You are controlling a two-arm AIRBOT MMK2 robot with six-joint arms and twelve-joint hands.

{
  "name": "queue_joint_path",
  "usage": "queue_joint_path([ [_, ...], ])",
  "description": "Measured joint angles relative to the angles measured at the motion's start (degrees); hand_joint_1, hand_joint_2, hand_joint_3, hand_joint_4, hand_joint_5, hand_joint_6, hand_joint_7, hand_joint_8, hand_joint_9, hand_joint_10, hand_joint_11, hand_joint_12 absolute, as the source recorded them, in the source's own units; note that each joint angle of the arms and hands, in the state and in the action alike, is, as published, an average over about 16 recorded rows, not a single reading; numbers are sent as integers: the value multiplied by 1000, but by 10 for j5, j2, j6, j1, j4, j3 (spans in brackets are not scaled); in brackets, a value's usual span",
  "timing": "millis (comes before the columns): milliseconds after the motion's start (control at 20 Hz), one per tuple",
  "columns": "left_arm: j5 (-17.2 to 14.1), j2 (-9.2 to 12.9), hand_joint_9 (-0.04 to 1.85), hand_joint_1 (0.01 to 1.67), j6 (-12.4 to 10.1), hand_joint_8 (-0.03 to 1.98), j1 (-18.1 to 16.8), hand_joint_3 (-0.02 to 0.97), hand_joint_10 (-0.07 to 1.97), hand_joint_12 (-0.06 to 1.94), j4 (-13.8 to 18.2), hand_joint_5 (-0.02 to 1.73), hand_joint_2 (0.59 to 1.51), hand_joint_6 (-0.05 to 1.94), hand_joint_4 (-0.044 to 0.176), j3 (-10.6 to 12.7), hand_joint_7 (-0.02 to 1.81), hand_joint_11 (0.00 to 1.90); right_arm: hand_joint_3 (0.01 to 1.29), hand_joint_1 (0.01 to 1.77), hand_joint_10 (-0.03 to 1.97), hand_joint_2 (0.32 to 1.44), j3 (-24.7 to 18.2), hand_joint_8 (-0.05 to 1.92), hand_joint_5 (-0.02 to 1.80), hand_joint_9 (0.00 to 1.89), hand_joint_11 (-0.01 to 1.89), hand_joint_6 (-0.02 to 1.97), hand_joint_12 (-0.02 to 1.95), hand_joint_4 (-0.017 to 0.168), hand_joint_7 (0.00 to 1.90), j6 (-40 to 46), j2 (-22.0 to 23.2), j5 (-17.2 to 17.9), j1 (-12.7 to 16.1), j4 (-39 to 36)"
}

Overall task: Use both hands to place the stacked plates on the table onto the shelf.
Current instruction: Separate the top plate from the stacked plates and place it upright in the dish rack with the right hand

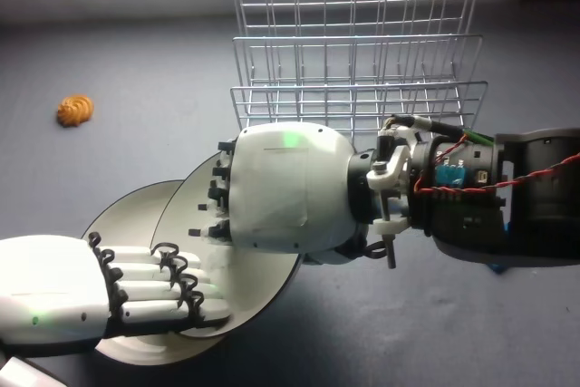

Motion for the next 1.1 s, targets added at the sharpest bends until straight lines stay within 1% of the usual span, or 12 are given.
queue_joint_path([
  [150, 4, -1, 11, 17, 1, -14, -11, 14, 0, 5, -23, -5, 1096, -14, -1, 9, -4, 14, 14, 1180, 561, 927, -5, 549, 819, 1052, 946, 577, 1010, -6, 951, 0, 4, 5, 5, 1],
  [250, 7, 0, 15, 18, 1, -13, -18, 14, 3, 5, -41, -2, 1097, -8, 0, 17, 1, 14, 13, 1188, 657, 918, -9, 639, 841, 1083, 1002, 653, 994, -7, 977, 1, 6, 5, 8, 2],
  [350, 11, 0, 17, 18, 2, -13, -26, 13, 5, 5, -57, 1, 1096, -3, 1, 26, 5, 14, 13, 1202, 712, 913, -14, 701, 861, 1107, 1029, 686, 989, -6, 997, 2, 10, 5, 11, 4],
  [550, 16, 5, 20, 17, 3, -12, -38, 14, 6, 6, -93, 9, 1094, 9, 4, 46, 12, 14, 12, 1234, 717, 915, -32, 742, 900, 1140, 1039, 709, 998, -5, 1035, 4, 20, 3, 20, 10],
  [750, 27, 13, 22, 17, 4, -13, -48, 14, 5, 6, -127, 17, 1094, 19, 5, 66, 18, 13, 12, 1274, 742, 923, -59, 771, 937, 1155, 1043, 759, 999, -2, 1071, 6, 39, -1, 31, 21],
  [900, 34, 22, 22, 17, 4, -13, -53, 14, 5, 6, -141, 19, 1094, 17, 3, 78, 19, 13, 13, 1307, 838, 929, -84, 792, 946, 1136, 1041, 801, 994, -1, 1077, 8, 61, -5, 40, 30],
  [1000, 39, 29, 21, 17, 4, -13, -55, 14, 5, 6, -146, 19, 1093, 17, 3, 84, 19, 13, 13, 1325, 838, 933, -104, 805, 953, 1134, 1035, 823, 991, 0, 1080, 11, 81, -9, 48, 37],
  [1100, 46, 36, 21, 17, 4, -13, -58, 14, 5, 6, -152, 20, 1094, 17, 4, 89, 19, 13, 13, 1332, 797, 936, -125, 805, 965, 1141, 1030, 840, 988, 2, 1091, 16, 103, -12, 57, 44],
])
